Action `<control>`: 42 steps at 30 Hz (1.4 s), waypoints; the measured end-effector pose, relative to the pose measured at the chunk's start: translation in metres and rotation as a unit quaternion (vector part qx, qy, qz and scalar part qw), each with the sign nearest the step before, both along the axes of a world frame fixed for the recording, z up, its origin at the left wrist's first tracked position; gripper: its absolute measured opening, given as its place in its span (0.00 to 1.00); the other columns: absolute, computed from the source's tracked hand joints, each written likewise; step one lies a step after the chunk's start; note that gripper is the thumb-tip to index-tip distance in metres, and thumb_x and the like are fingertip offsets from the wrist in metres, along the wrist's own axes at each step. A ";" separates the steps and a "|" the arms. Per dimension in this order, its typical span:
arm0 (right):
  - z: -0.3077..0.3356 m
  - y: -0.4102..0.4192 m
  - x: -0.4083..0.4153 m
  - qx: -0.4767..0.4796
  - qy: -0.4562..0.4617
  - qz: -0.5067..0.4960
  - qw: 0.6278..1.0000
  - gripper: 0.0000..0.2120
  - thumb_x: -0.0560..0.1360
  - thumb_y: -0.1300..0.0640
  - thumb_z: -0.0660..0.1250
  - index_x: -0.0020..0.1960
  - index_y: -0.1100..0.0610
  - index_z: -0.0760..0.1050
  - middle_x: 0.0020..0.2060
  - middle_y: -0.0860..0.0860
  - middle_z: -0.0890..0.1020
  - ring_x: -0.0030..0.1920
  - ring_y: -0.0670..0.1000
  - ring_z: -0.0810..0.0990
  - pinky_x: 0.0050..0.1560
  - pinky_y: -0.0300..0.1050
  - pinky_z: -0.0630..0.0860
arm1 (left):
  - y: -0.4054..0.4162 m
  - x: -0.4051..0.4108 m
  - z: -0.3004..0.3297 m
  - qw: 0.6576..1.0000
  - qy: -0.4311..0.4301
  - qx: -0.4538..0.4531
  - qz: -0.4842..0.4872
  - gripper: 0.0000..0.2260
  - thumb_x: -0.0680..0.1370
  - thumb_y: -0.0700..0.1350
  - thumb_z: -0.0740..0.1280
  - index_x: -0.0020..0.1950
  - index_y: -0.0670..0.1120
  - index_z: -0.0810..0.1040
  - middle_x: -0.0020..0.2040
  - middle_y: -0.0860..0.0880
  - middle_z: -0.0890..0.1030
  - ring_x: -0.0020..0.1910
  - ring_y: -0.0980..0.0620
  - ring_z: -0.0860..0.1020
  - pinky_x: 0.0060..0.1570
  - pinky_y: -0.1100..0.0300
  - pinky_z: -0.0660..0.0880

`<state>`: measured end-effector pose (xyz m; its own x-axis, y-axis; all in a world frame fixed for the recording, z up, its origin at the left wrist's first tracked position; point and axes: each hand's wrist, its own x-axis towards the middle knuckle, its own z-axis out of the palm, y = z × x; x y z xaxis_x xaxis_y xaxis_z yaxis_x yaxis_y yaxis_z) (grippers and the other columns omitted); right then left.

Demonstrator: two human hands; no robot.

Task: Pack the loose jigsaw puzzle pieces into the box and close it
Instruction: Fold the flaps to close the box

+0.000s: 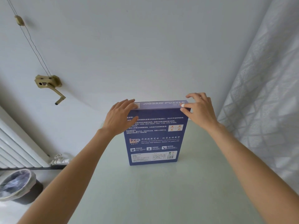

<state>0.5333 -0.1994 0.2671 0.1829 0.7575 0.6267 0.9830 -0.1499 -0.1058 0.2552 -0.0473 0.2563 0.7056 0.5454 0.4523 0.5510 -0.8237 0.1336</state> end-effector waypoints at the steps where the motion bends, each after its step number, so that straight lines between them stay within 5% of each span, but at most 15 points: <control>1: -0.001 -0.001 -0.002 -0.010 -0.003 0.002 1.000 0.04 0.71 0.53 0.72 0.44 0.52 0.84 0.54 0.52 0.79 0.55 0.60 0.73 0.49 0.51 0.67 | 0.000 0.003 0.000 0.999 0.033 -0.006 -0.003 0.21 0.76 0.57 0.63 0.68 0.55 0.68 0.73 0.54 0.66 0.72 0.49 0.63 0.70 0.50 0.59; 4: -0.004 -0.007 -0.007 -0.024 -0.004 -0.005 1.000 0.05 0.72 0.55 0.70 0.46 0.53 0.84 0.56 0.54 0.80 0.57 0.61 0.73 0.49 0.54 0.71 | -0.004 0.009 -0.004 0.998 0.056 -0.029 0.005 0.23 0.79 0.56 0.59 0.73 0.60 0.60 0.74 0.56 0.61 0.75 0.50 0.57 0.71 0.46 0.58; 7: -0.004 -0.012 -0.013 -0.038 0.026 -0.008 0.999 0.07 0.74 0.54 0.68 0.48 0.55 0.83 0.59 0.54 0.78 0.60 0.60 0.72 0.50 0.53 0.73 | -0.011 0.009 -0.008 0.999 -0.017 -0.051 -0.006 0.19 0.81 0.48 0.59 0.71 0.58 0.66 0.72 0.54 0.66 0.74 0.49 0.60 0.67 0.44 0.65; 10: -0.005 -0.011 -0.017 -0.028 0.171 -0.032 0.984 0.10 0.74 0.50 0.68 0.46 0.56 0.82 0.61 0.51 0.76 0.60 0.53 0.73 0.52 0.46 0.71 | -0.017 0.008 -0.011 0.997 -0.059 -0.057 -0.009 0.17 0.80 0.45 0.61 0.68 0.57 0.71 0.70 0.54 0.70 0.72 0.48 0.63 0.64 0.42 0.68; 12: -0.003 -0.006 -0.020 0.012 0.307 -0.038 0.951 0.09 0.72 0.49 0.70 0.44 0.55 0.78 0.58 0.51 0.75 0.58 0.52 0.74 0.56 0.47 0.71 | -0.023 0.004 -0.014 0.996 -0.082 -0.039 -0.012 0.16 0.80 0.45 0.62 0.66 0.57 0.73 0.68 0.54 0.72 0.71 0.48 0.65 0.61 0.45 0.71; 15: 0.000 -0.002 -0.025 -0.012 0.465 -0.040 0.884 0.20 0.73 0.49 0.69 0.60 0.54 0.68 0.57 0.50 0.72 0.58 0.54 0.74 0.59 0.54 0.72 | -0.032 -0.001 -0.015 0.988 -0.139 -0.067 -0.011 0.12 0.79 0.48 0.63 0.61 0.58 0.77 0.67 0.56 0.73 0.69 0.52 0.66 0.55 0.53 0.73; 18: -0.004 -0.009 -0.025 -0.079 0.560 -0.029 0.824 0.29 0.74 0.45 0.65 0.71 0.45 0.57 0.62 0.52 0.73 0.58 0.54 0.76 0.56 0.56 0.76 | -0.036 -0.003 -0.006 0.954 -0.239 -0.178 0.024 0.11 0.77 0.52 0.65 0.58 0.55 0.79 0.69 0.53 0.68 0.69 0.51 0.62 0.60 0.56 0.68; 22: -0.014 -0.023 -0.028 -0.062 0.537 0.004 0.841 0.17 0.77 0.48 0.63 0.64 0.47 0.68 0.58 0.50 0.76 0.54 0.52 0.79 0.55 0.56 0.77 | -0.035 -0.013 -0.006 0.918 -0.149 -0.326 0.171 0.30 0.74 0.64 0.62 0.72 0.53 0.62 0.66 0.44 0.70 0.62 0.43 0.71 0.60 0.50 0.68; 25: -0.014 -0.033 -0.035 -0.060 0.500 0.016 0.864 0.14 0.77 0.49 0.63 0.61 0.50 0.70 0.55 0.49 0.77 0.54 0.53 0.79 0.55 0.57 0.76 | -0.041 -0.021 -0.003 0.916 -0.095 -0.339 0.190 0.29 0.74 0.67 0.58 0.69 0.51 0.63 0.56 0.46 0.79 0.49 0.43 0.80 0.54 0.50 0.75; 28: -0.016 -0.045 -0.039 -0.057 0.474 0.019 0.879 0.14 0.77 0.50 0.63 0.61 0.53 0.70 0.55 0.49 0.77 0.53 0.53 0.78 0.55 0.54 0.76 | -0.052 -0.025 -0.001 0.904 -0.147 -0.364 0.170 0.26 0.74 0.64 0.62 0.65 0.50 0.67 0.52 0.48 0.79 0.41 0.46 0.82 0.48 0.50 0.79; 33: -0.031 -0.076 -0.053 -0.029 0.446 0.031 0.894 0.14 0.77 0.54 0.65 0.60 0.56 0.70 0.51 0.48 0.77 0.47 0.48 0.76 0.46 0.38 0.68 | -0.078 -0.032 -0.017 0.882 -0.212 -0.401 0.126 0.21 0.74 0.56 0.68 0.61 0.48 0.68 0.44 0.53 0.77 0.43 0.45 0.81 0.48 0.46 0.79; 37: -0.068 -0.108 -0.066 -0.028 0.461 0.035 0.886 0.14 0.74 0.58 0.68 0.57 0.58 0.70 0.49 0.48 0.77 0.45 0.49 0.76 0.43 0.29 0.69 | -0.101 -0.045 -0.049 0.873 -0.215 -0.416 0.136 0.23 0.71 0.53 0.72 0.61 0.49 0.68 0.51 0.49 0.78 0.46 0.46 0.80 0.49 0.50 0.78; 42: -0.126 -0.151 -0.089 -0.094 0.446 0.049 0.889 0.15 0.71 0.60 0.71 0.52 0.54 0.68 0.50 0.48 0.77 0.42 0.43 0.74 0.45 0.37 0.66 | -0.143 -0.061 -0.097 0.863 -0.189 -0.429 0.189 0.23 0.72 0.50 0.72 0.62 0.45 0.70 0.56 0.48 0.77 0.50 0.49 0.76 0.46 0.59 0.71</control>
<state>0.4446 -0.3508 0.1407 0.4710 0.8730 0.1262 0.5299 -0.1656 -0.8317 0.1939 -0.1898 0.1588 0.2949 0.9527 -0.0728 0.5427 -0.1044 0.8334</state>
